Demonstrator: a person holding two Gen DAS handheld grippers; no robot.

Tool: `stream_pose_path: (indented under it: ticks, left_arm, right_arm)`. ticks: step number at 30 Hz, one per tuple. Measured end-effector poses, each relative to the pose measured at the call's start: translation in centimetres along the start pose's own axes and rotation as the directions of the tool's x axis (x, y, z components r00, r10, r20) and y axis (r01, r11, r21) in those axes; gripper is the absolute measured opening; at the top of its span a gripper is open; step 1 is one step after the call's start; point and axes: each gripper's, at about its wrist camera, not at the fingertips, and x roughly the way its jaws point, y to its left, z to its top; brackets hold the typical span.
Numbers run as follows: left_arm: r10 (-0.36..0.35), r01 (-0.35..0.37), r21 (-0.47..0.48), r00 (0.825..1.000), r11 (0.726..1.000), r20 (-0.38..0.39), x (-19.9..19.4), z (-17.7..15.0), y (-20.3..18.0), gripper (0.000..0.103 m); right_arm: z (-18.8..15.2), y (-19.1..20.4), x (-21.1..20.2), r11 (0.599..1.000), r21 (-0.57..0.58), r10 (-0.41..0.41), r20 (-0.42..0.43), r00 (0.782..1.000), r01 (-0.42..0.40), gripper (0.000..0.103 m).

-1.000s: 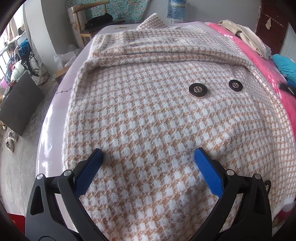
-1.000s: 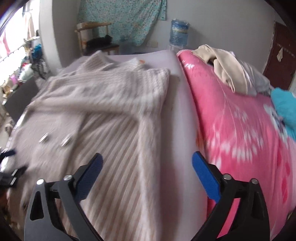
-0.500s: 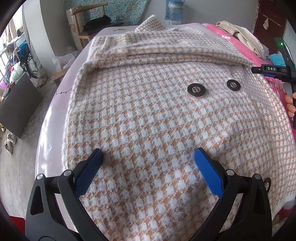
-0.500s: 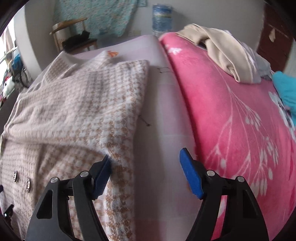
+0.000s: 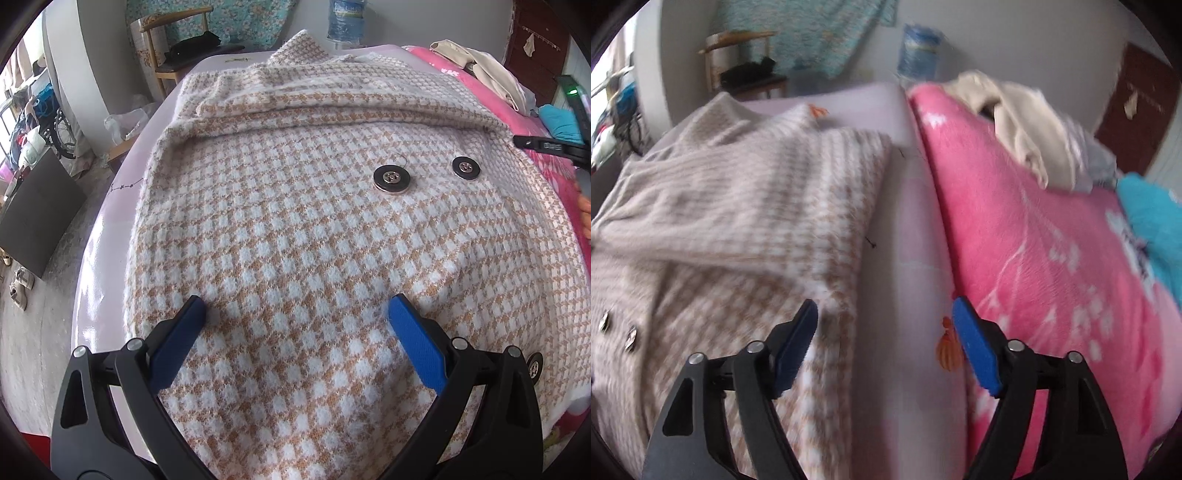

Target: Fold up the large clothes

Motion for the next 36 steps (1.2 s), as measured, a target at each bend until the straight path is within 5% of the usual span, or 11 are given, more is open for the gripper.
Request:
stream_pose_path:
  ticks: [5, 10, 17, 22, 25, 32, 34, 36]
  left_arm:
    - [0.001, -0.001, 0.001, 1.0, 1.0, 0.0, 0.0, 0.1, -0.1, 0.097]
    - [0.002, -0.002, 0.002, 1.0, 1.0, -0.001, 0.0, 0.1, -0.1, 0.097]
    - [-0.004, 0.004, 0.012, 1.0, 1.0, 0.02, 0.0, -0.1, -0.2, 0.097]
    - [-0.011, 0.01, 0.02, 1.0, 1.0, 0.027, -0.2, -0.3, 0.0, 0.096]
    - [-0.009, 0.008, 0.024, 0.999, 1.0, 0.032, -0.2, -0.5, 0.0, 0.097]
    - [-0.008, 0.007, 0.022, 1.0, 1.0, 0.025, -0.2, -0.5, 0.0, 0.096]
    - [-0.011, 0.011, 0.021, 1.0, 1.0, 0.022, -0.2, -0.5, 0.0, 0.097]
    - [-0.02, 0.019, 0.025, 1.0, 1.0, 0.015, -0.2, -0.3, 0.1, 0.096]
  right_arm:
    - [1.2, 0.0, -3.0, 0.993, 0.008, 0.118, 0.061, 0.991, -0.118, 0.075]
    - [3.5, 2.2, -1.5, 0.97, -0.01, 0.244, 0.054, 0.968, -0.244, 0.037]
    - [4.5, 3.5, 5.4, 0.951, 0.009, 0.308, -0.105, 0.946, -0.308, 0.033]
    - [6.3, 4.1, 2.6, 0.94, 0.031, 0.342, -0.085, 0.936, -0.34, 0.033]
    - [8.2, 7.7, 0.7, 0.903, -0.026, 0.426, -0.06, 0.903, -0.428, 0.033]
    - [12.8, 23.1, 1.0, 0.745, -0.338, 0.559, -0.154, 0.815, -0.575, 0.037]
    - [14.3, 27.1, 2.3, 0.706, -0.455, 0.531, -0.168, 0.831, -0.543, 0.037]
    - [15.6, 29.3, 3.9, 0.658, -0.512, 0.525, -0.214, 0.824, -0.552, 0.037]
